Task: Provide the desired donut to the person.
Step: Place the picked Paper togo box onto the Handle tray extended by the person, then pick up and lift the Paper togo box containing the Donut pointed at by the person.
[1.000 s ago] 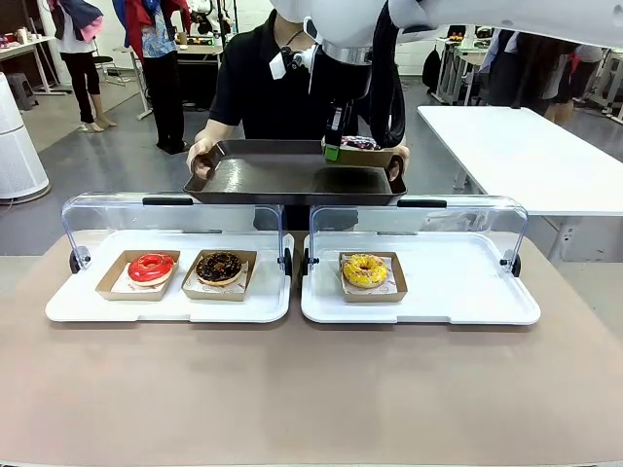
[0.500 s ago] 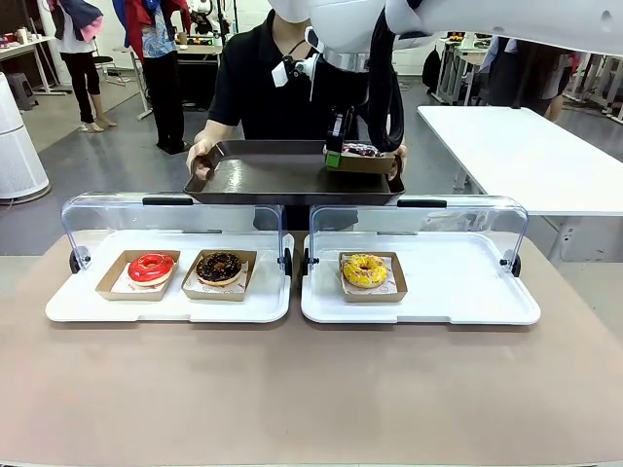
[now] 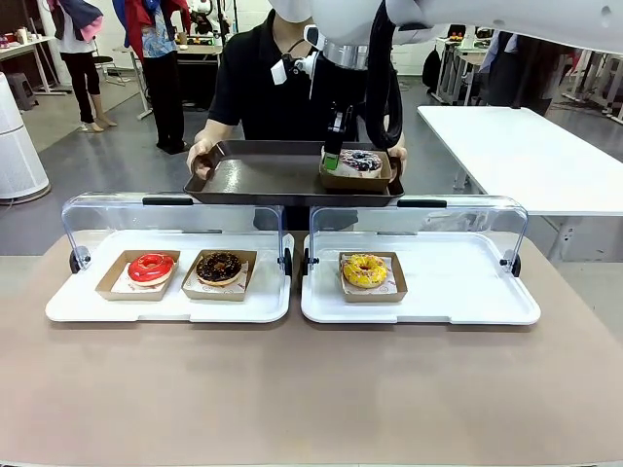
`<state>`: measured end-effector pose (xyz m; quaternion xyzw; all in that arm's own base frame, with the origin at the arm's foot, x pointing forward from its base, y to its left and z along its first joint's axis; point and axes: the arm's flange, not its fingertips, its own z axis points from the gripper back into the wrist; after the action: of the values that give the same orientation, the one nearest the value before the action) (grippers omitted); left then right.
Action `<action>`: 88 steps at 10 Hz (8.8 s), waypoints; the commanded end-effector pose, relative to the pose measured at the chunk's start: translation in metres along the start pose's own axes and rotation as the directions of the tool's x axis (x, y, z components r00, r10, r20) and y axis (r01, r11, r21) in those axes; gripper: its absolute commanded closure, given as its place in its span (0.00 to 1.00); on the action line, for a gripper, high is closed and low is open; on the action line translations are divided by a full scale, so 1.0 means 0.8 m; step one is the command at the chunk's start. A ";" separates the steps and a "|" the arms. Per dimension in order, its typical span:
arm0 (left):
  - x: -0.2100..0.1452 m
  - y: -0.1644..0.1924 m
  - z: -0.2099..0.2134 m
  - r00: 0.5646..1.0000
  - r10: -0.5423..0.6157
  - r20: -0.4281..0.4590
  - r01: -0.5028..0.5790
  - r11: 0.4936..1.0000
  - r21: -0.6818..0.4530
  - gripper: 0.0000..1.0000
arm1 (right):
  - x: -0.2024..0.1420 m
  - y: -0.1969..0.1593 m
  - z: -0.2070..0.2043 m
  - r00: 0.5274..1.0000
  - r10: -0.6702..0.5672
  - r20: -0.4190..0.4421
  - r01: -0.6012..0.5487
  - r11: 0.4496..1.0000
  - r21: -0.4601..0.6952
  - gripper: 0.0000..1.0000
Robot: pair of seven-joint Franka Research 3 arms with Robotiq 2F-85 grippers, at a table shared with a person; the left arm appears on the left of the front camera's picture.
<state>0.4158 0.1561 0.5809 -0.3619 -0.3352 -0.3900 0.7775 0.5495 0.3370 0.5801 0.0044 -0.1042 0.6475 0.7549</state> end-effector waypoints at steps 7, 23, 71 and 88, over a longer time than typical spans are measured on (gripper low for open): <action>0.000 -0.002 0.002 1.000 -0.003 0.005 0.003 1.000 0.000 0.00 | -0.002 -0.004 0.007 0.999 0.042 0.012 -0.042 0.998 0.042 0.00; 0.000 -0.002 0.002 1.000 -0.003 0.005 0.003 1.000 0.000 0.00 | -0.370 0.067 0.073 0.999 -0.043 -0.024 0.042 0.998 -0.036 0.00; 0.000 -0.002 0.002 1.000 -0.003 0.005 0.003 1.000 0.000 0.00 | -0.734 0.032 0.100 0.698 -0.041 0.715 -0.063 0.991 0.118 0.00; -0.052 -0.011 -0.243 0.392 -0.370 -0.842 0.515 0.847 -0.132 0.00 | -0.734 0.032 0.100 0.698 -0.041 0.715 -0.063 0.991 0.118 0.00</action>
<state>0.4360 0.0077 0.4498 0.0207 -0.0223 -0.6849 0.7280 0.4321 -0.2441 0.5608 0.3055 -0.3531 0.6009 0.6488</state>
